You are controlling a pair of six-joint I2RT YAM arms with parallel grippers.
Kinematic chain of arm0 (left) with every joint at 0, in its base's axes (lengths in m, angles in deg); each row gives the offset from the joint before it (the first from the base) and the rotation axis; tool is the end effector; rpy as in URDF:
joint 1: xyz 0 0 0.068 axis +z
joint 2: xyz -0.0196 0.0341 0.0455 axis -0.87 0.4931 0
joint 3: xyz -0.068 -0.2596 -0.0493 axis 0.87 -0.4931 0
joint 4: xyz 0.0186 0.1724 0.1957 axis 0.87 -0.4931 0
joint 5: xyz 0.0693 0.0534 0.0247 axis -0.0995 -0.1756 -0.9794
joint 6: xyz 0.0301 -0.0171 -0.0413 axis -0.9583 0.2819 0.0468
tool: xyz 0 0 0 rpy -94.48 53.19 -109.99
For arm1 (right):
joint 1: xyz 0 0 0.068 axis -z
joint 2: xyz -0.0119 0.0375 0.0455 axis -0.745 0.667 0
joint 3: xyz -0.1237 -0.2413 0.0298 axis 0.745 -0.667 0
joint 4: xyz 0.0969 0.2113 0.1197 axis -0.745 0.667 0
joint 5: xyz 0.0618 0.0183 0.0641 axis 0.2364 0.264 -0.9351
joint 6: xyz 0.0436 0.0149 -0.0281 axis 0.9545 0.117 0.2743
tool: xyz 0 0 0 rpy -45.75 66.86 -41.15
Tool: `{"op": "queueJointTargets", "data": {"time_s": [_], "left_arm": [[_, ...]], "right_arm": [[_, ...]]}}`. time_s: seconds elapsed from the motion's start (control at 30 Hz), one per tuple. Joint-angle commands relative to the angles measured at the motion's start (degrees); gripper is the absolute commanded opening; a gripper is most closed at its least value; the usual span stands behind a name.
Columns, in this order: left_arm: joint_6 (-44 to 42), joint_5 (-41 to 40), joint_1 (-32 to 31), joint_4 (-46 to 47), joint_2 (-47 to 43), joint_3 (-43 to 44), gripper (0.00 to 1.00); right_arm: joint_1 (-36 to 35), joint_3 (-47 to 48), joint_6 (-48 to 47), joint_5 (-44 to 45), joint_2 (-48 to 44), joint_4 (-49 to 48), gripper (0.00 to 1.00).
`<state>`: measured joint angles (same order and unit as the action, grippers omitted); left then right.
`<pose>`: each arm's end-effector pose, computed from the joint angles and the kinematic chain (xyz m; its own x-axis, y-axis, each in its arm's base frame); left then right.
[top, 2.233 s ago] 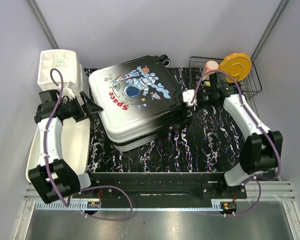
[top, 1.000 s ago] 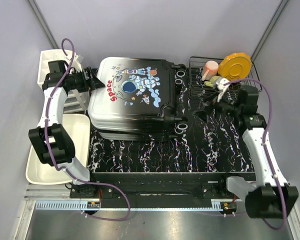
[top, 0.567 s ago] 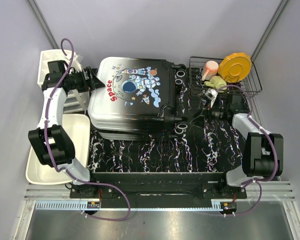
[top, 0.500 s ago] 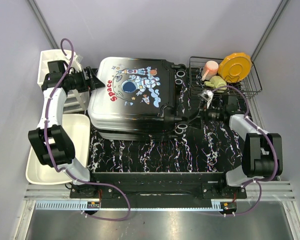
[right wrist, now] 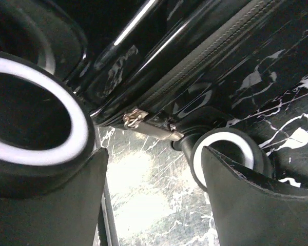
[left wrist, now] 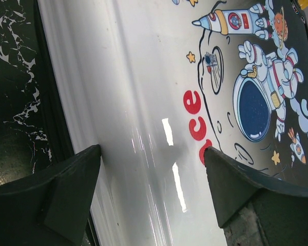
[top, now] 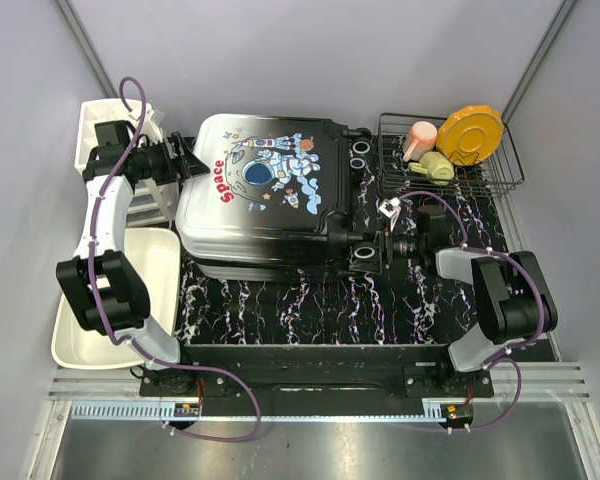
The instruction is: Open, take out, and arrange the luggage
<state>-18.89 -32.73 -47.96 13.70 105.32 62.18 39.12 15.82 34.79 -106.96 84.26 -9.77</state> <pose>0.3628 0.0550 0.3452 -0.6776 -0.2338 -0.6973 0.2789 0.7956 -0.5378 0.2766 0.0774 0.1611 -0.6634 -0.0770 -0.7443 -0.7330 0.2667 0.6258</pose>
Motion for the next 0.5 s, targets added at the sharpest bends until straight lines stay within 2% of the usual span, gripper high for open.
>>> {"op": "queueJointTargets", "data": {"time_s": [0.0, 0.33, 0.43, 0.47], "left_arm": [[1.50, 5.71, -1.77, 1.76, -3.16, 0.13, 0.85], [0.44, 4.92, -1.77, 1.58, -3.77, -1.72, 0.85], [0.09, 4.75, -1.77, 1.14, -3.69, -1.81, 0.85], [0.00, 4.75, -1.77, 1.06, -3.69, -1.89, 0.85]], "right_arm": [[-2.12, -0.65, 10.49, 4.74, 2.16, -20.12, 0.82], [-3.26, -3.63, 15.85, 3.43, 7.61, -39.48, 0.82], [-3.70, -4.43, 15.94, 2.12, 7.79, -43.09, 0.77], [-3.79, -4.60, 16.03, 1.94, 7.87, -43.62, 0.70]]}}
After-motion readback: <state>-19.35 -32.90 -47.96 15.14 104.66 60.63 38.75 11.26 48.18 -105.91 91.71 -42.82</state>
